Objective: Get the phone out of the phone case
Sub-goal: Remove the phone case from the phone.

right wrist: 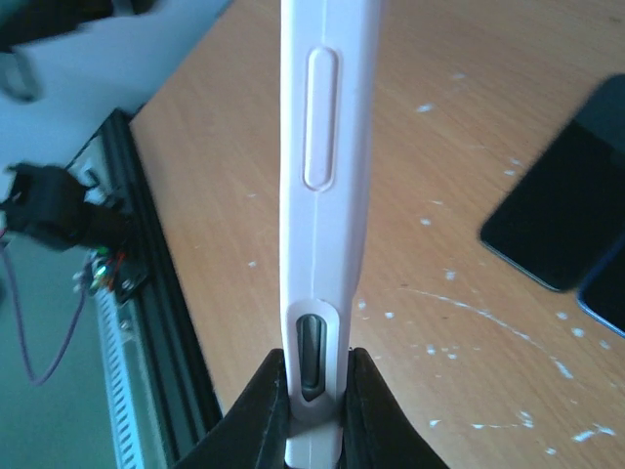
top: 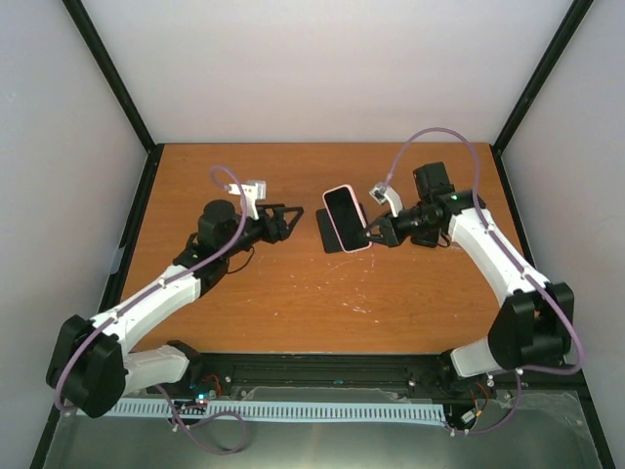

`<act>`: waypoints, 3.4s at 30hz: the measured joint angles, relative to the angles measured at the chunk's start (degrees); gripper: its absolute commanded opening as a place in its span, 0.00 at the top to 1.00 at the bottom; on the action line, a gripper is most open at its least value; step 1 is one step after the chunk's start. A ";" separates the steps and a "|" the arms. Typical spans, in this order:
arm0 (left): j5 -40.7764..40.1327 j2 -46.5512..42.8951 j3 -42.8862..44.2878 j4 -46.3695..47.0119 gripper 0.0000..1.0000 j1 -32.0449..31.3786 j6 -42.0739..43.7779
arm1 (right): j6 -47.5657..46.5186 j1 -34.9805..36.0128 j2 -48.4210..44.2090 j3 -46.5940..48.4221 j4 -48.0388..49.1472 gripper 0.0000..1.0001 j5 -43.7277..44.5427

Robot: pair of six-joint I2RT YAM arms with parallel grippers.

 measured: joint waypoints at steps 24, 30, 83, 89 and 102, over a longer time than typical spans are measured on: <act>31.21 17.59 -4.68 48.89 0.59 -7.19 -6.78 | -10.29 0.31 -13.11 -8.07 -4.79 0.93 -15.17; 32.65 21.40 -2.75 53.88 0.71 -7.19 -9.97 | -10.78 0.31 -13.33 -8.66 -5.07 0.93 -17.16; 55.60 23.02 4.79 56.43 1.00 -1.20 -31.58 | -23.76 15.21 -13.86 -5.35 -10.88 0.63 -6.25; 55.65 23.78 4.76 57.81 1.00 -1.20 -32.98 | -22.36 15.19 -13.94 -5.31 -10.43 0.73 -7.48; 56.89 26.49 5.14 66.79 1.00 -2.10 -38.45 | -24.00 15.19 -15.30 -5.31 -11.67 0.88 -7.43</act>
